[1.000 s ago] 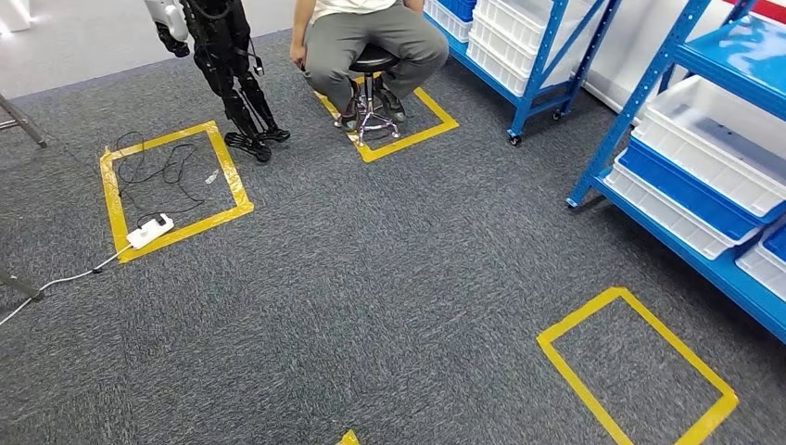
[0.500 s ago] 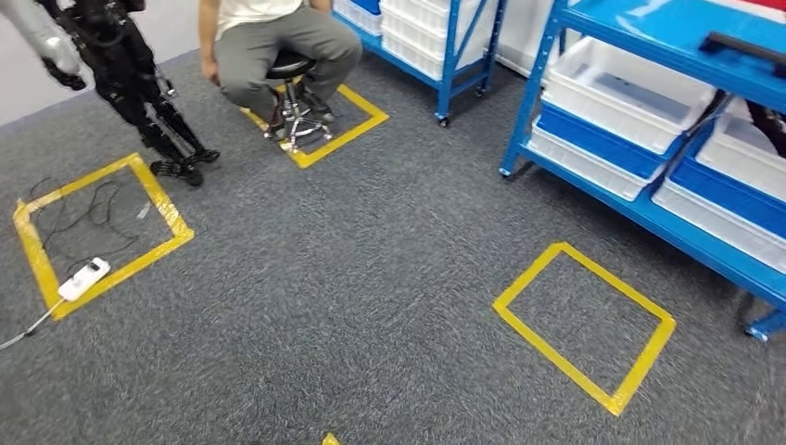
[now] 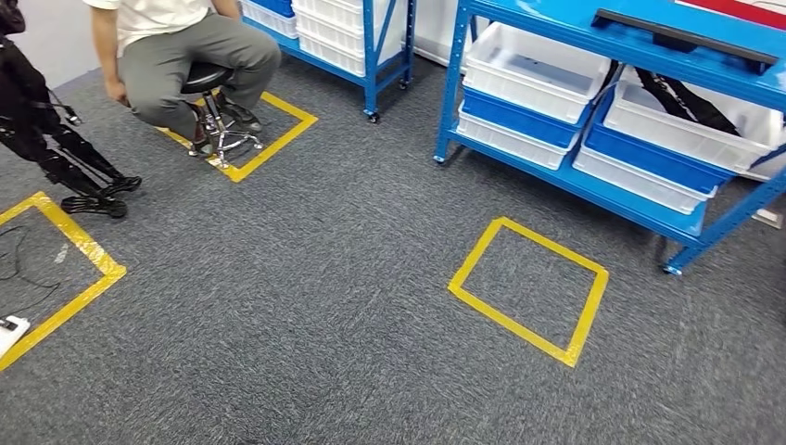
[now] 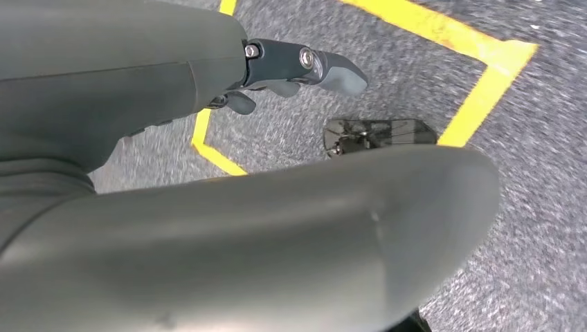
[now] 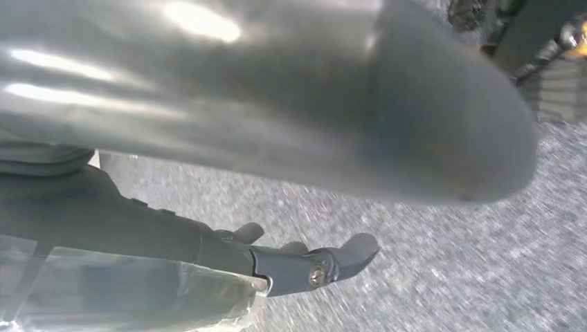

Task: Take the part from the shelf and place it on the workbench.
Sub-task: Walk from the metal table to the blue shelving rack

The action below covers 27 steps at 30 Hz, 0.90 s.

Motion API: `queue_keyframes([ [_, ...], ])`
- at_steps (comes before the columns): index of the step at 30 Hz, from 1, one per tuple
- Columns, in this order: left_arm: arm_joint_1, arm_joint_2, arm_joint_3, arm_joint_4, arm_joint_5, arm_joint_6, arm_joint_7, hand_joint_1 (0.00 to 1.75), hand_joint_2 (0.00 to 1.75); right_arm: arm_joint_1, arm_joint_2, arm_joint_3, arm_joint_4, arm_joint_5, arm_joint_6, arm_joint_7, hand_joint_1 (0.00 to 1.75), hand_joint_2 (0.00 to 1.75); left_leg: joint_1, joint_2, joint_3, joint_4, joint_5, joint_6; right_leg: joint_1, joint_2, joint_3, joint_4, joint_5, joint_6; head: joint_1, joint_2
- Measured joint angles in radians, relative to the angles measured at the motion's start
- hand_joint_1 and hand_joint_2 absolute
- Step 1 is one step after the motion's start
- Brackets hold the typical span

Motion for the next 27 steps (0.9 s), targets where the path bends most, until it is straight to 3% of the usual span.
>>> queue_keyframes([
  [1,0.0,0.0,0.0,0.0,-0.001,-0.001,-0.001,0.0,0.0,-0.002,0.001,0.0,0.0,0.001,0.0,0.0,0.0,0.0,-0.003,0.015,-0.001,-0.002,0.002,0.003,0.0,-0.031,-0.03,0.056,-0.029,-0.004,0.002,0.0],
  [3,0.001,0.0,0.0,0.0,-0.001,-0.002,-0.001,0.0,0.0,-0.005,0.001,0.0,0.0,0.003,0.002,-0.001,0.0,0.0,-0.006,0.049,-0.005,-0.002,0.002,0.005,-0.003,-0.051,-0.094,0.187,-0.085,-0.005,0.004,0.0],
  [4,0.001,0.0,0.0,0.0,-0.001,-0.002,-0.001,0.0,0.0,-0.005,0.001,0.0,0.0,0.004,0.002,-0.002,0.0,0.0,-0.007,0.066,-0.006,-0.002,0.002,0.004,-0.004,-0.053,-0.109,0.222,-0.096,0.001,0.004,0.0],
  [5,0.0,0.0,0.0,0.0,-0.001,-0.002,-0.001,0.0,0.0,-0.003,0.0,0.0,0.0,0.006,0.002,-0.002,0.0,0.0,-0.008,0.081,-0.006,-0.001,0.001,0.004,-0.004,-0.056,-0.102,0.22,-0.092,0.009,0.004,0.0],
  [7,0.0,-0.001,0.0,0.0,-0.001,-0.002,-0.001,0.0,0.0,-0.002,-0.004,0.0,0.0,0.008,0.003,-0.002,0.0,0.0,-0.008,0.108,-0.005,-0.001,0.0,0.0,-0.006,-0.081,-0.028,0.103,-0.052,0.028,0.005,0.0],
  [8,0.0,-0.001,0.0,0.0,-0.001,-0.002,-0.001,0.0,0.0,-0.004,-0.005,0.0,0.0,0.009,0.003,-0.002,0.0,0.0,-0.011,0.119,-0.003,0.001,-0.003,-0.005,-0.005,-0.11,0.018,0.027,-0.031,0.031,0.007,0.0],
  [10,-0.001,0.0,0.0,-0.001,-0.002,-0.001,-0.002,0.0,0.0,-0.009,-0.007,0.0,0.0,0.01,0.005,0.0,0.0,0.0,-0.019,0.141,0.003,0.003,-0.01,-0.018,0.0,-0.148,0.072,-0.064,-0.002,0.021,0.006,0.0],
  [11,-0.003,0.0,0.0,-0.001,-0.002,0.0,-0.003,0.0,0.0,-0.01,-0.007,0.0,0.0,0.011,0.005,0.001,0.0,0.0,-0.022,0.153,0.006,0.004,-0.013,-0.025,0.004,-0.149,0.074,-0.074,0.003,0.012,0.004,0.0],
  [13,-0.008,0.001,0.0,-0.001,-0.005,0.002,-0.003,0.0,0.0,-0.008,-0.006,-0.002,0.0,0.011,0.006,0.004,0.0,0.0,-0.017,0.167,0.013,0.008,-0.021,-0.036,-0.002,-0.123,0.071,-0.074,0.008,-0.005,0.0,0.0],
  [15,-0.011,0.001,0.0,-0.002,-0.008,0.002,-0.003,0.0,0.0,-0.008,-0.004,-0.005,0.0,0.012,0.006,0.008,0.0,0.0,-0.008,0.124,-0.002,0.059,-0.061,-0.048,-0.012,-0.097,0.075,-0.077,0.013,-0.024,-0.001,0.0],
  [17,-0.009,0.001,0.0,-0.001,-0.009,0.002,-0.003,0.0,0.0,-0.009,-0.003,-0.007,0.0,0.013,0.006,0.01,0.0,0.0,-0.004,0.06,-0.057,0.19,-0.136,-0.054,-0.013,-0.071,0.075,-0.077,0.019,-0.036,-0.003,0.0],
  [19,-0.005,0.002,0.0,-0.001,-0.01,0.002,-0.003,0.0,0.0,-0.009,-0.003,-0.008,0.0,0.013,0.006,0.01,0.0,0.0,-0.003,0.038,-0.114,0.308,-0.178,-0.055,-0.007,-0.041,0.074,-0.075,0.02,-0.039,-0.003,0.0],
  [20,-0.004,0.002,0.0,-0.001,-0.011,0.002,-0.003,0.0,0.0,-0.009,-0.003,-0.009,0.0,0.013,0.006,0.01,0.0,0.0,-0.003,0.036,-0.123,0.318,-0.167,-0.053,-0.005,-0.025,0.074,-0.074,0.02,-0.039,-0.003,0.0],
  [21,-0.004,0.002,0.0,-0.001,-0.012,0.001,-0.003,0.0,0.0,-0.008,-0.003,-0.009,0.0,0.013,0.006,0.01,0.0,0.0,-0.003,0.034,-0.111,0.284,-0.137,-0.05,-0.004,-0.011,0.076,-0.073,0.02,-0.039,-0.003,0.0],
  [23,-0.005,0.003,0.0,-0.001,-0.013,-0.002,-0.006,0.0,0.0,-0.007,-0.001,-0.009,0.0,0.019,0.004,0.01,0.0,0.0,-0.005,0.023,-0.053,0.142,-0.054,-0.037,-0.001,0.01,0.079,-0.071,0.019,-0.038,-0.004,0.0],
  [24,-0.007,0.004,0.0,-0.001,-0.013,-0.004,-0.01,0.0,0.0,-0.006,0.0,-0.009,0.0,0.026,0.0,0.01,0.0,0.0,-0.006,0.017,-0.03,0.081,-0.027,-0.032,0.003,0.016,0.078,-0.069,0.019,-0.037,-0.004,0.0],
  [25,-0.01,0.004,0.0,-0.001,-0.013,-0.006,-0.015,0.0,0.0,-0.006,0.0,-0.009,0.0,0.034,-0.005,0.01,0.0,0.0,-0.007,0.012,-0.017,0.041,-0.012,-0.032,0.008,0.02,0.074,-0.067,0.017,-0.037,-0.003,0.0],
  [27,-0.015,0.003,0.001,-0.001,-0.012,-0.007,-0.023,0.0,0.0,-0.005,-0.003,-0.009,0.0,0.048,-0.016,0.011,0.0,0.0,-0.01,0.01,-0.018,0.022,-0.007,-0.037,0.016,0.021,0.064,-0.063,0.015,-0.037,-0.002,0.0],
])
